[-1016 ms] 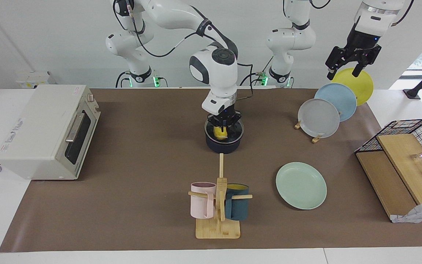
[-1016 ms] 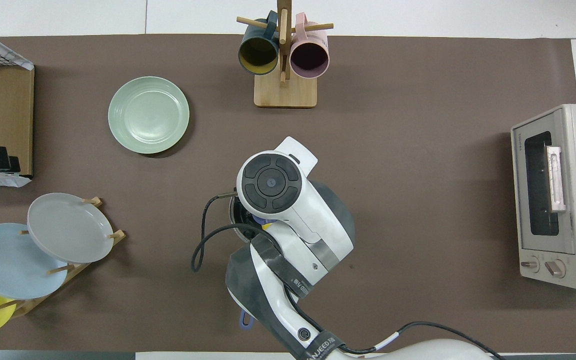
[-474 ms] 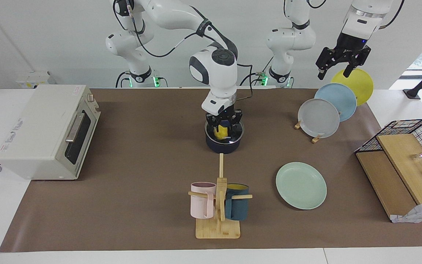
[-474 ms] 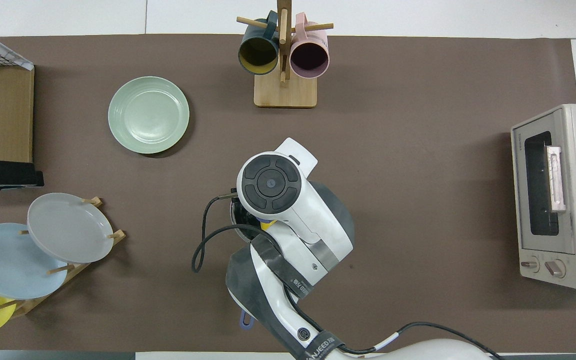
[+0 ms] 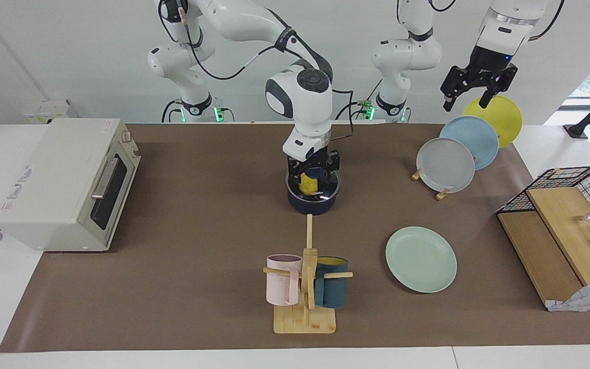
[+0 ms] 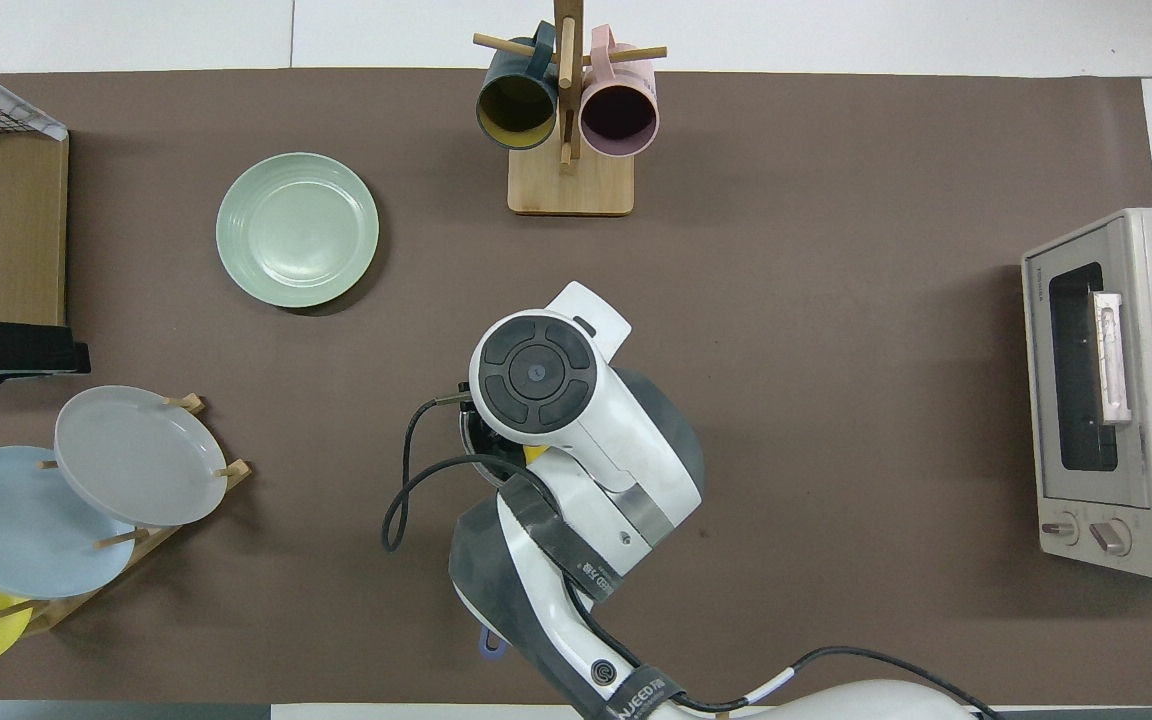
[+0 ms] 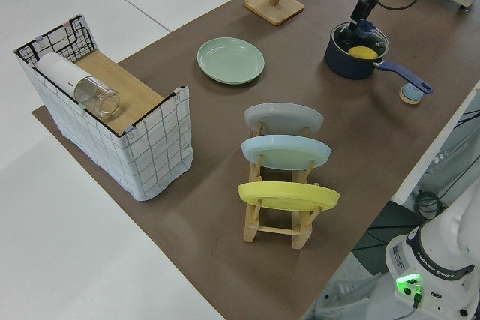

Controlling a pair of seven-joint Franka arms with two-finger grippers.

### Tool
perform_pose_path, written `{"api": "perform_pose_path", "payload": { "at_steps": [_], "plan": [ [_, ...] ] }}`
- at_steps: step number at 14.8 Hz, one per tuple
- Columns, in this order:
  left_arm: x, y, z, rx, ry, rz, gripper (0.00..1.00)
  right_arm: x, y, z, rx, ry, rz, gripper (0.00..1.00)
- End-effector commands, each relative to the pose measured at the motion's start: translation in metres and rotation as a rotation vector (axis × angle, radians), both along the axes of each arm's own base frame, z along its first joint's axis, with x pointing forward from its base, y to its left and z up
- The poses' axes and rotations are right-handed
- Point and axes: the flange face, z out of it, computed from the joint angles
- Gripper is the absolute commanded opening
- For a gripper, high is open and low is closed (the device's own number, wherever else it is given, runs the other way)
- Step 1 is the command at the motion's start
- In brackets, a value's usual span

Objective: Transfer potato from pot to plate
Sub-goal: 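Grasp the blue knob of the glass lid with the right gripper, then lift the lid off with the right gripper while the left gripper reaches the pot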

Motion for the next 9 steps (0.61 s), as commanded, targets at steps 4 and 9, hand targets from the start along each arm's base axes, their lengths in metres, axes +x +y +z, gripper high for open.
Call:
{"api": "perform_pose_path", "payload": {
  "at_steps": [4,9],
  "plan": [
    [-0.006,0.000,0.001,-0.015,-0.034,-0.002,1.00,-0.021,0.004,-0.003,-0.007,0.004,0.009,0.62],
    [-0.006,0.000,0.000,-0.014,-0.027,0.001,1.00,0.000,-0.007,0.018,-0.015,0.006,0.014,0.25]
  ]
}}
